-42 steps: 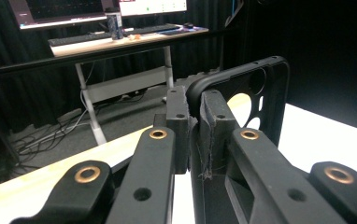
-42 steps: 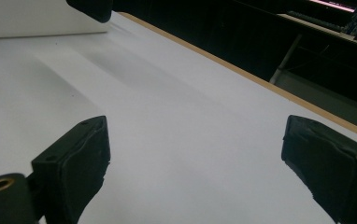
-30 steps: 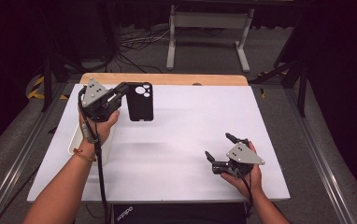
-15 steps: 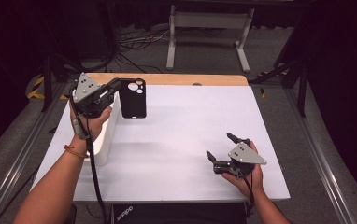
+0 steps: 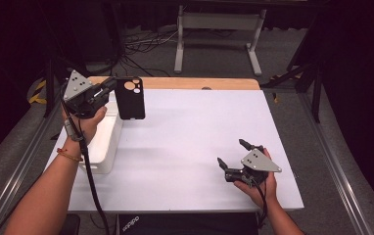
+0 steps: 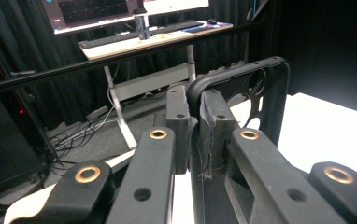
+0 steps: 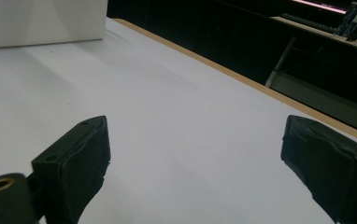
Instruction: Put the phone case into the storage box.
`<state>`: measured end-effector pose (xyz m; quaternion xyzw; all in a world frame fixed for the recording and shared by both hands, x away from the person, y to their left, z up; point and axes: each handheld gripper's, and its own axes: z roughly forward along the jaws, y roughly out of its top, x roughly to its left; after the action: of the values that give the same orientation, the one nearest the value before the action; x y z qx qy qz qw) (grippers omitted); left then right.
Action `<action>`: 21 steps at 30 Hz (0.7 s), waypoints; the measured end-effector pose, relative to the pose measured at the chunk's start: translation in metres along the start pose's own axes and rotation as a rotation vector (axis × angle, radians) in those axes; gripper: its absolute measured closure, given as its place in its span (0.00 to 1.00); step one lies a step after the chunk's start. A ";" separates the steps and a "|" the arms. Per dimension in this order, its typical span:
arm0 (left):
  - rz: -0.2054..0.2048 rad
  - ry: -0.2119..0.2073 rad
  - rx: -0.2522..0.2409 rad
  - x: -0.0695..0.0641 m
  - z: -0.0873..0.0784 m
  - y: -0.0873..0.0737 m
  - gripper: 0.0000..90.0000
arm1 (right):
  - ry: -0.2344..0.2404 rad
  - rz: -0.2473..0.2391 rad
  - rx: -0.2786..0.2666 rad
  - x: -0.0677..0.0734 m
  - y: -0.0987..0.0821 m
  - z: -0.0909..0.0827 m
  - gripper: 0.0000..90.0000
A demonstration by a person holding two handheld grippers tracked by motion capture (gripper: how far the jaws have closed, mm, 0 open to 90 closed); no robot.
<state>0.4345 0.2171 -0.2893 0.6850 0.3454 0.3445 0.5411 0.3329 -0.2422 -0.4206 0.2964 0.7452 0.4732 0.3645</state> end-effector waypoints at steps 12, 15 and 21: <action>-0.002 0.022 0.010 0.021 -0.003 -0.002 0.93 | 0.010 -0.007 0.001 0.002 0.000 0.000 0.10; 0.002 0.029 0.009 0.025 -0.003 -0.002 0.93 | 0.008 -0.011 -0.001 0.002 0.000 0.000 0.10; 0.011 0.031 -0.006 0.036 -0.004 0.002 0.93 | 0.012 -0.011 0.001 0.002 0.000 0.002 0.10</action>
<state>0.4501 0.2493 -0.2830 0.6797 0.3491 0.3591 0.5359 0.3329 -0.2400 -0.4220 0.2894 0.7494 0.4725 0.3625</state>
